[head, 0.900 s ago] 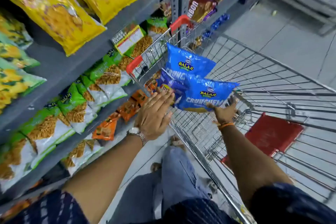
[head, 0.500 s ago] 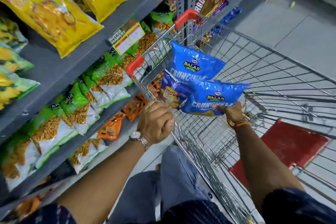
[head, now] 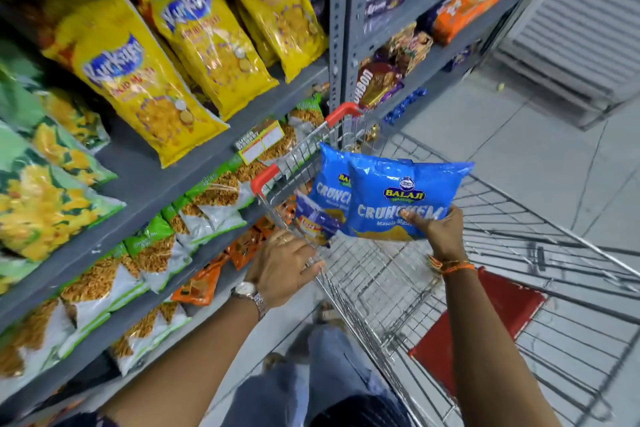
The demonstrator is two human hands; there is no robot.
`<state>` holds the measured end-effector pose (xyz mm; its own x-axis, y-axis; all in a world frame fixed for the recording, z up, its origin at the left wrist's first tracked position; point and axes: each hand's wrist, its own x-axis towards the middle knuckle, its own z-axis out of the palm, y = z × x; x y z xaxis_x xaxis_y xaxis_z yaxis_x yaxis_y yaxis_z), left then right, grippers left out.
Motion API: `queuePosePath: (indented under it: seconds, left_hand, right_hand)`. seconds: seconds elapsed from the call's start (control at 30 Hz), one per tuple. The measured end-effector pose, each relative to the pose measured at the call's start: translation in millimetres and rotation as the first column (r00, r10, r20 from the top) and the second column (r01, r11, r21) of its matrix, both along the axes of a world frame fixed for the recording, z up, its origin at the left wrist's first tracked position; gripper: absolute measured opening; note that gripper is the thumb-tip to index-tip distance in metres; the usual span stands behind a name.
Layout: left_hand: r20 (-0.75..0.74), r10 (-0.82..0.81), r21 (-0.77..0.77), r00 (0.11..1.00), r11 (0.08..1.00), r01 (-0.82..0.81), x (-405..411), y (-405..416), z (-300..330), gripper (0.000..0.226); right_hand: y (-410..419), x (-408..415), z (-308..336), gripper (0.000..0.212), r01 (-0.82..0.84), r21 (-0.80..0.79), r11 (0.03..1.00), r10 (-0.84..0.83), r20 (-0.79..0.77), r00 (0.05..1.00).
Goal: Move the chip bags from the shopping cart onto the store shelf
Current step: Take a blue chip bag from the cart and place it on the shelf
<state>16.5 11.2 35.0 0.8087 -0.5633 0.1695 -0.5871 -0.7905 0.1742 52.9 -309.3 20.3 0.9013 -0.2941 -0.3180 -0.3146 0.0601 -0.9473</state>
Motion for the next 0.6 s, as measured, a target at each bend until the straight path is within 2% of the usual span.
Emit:
queuePosePath:
  seconds: [0.13, 0.27, 0.33, 0.47, 0.6]
  left_hand:
    - [0.085, 0.167, -0.113, 0.982, 0.981, -0.157, 6, 27, 71, 0.031]
    - [0.272, 0.332, -0.211, 0.903, 0.936, -0.280, 8, 70, 160, 0.028]
    - [0.377, 0.385, -0.233, 0.842, 0.920, -0.316, 6, 95, 204, 0.029]
    - [0.577, 0.447, -0.259, 0.684, 0.894, -0.366, -10, 139, 283, 0.033]
    - [0.702, 0.519, -0.311, 0.487, 0.839, -0.446, -26, 188, 336, 0.031]
  right_hand:
    - [28, 25, 100, 0.030, -0.077, 0.005, 0.997, 0.076, 0.151, 0.986]
    - [64, 50, 204, 0.031, -0.121, 0.007, 0.993, 0.111, 0.354, 0.929]
    - [87, 61, 256, 0.033, -0.157, -0.009, 0.988, 0.144, 0.444, 0.884]
    - [136, 70, 356, 0.023, -0.238, 0.023, 0.971, 0.174, 0.616, 0.768]
    - [187, 75, 434, 0.042, -0.377, 0.105, 0.920, 0.191, 0.719, 0.668]
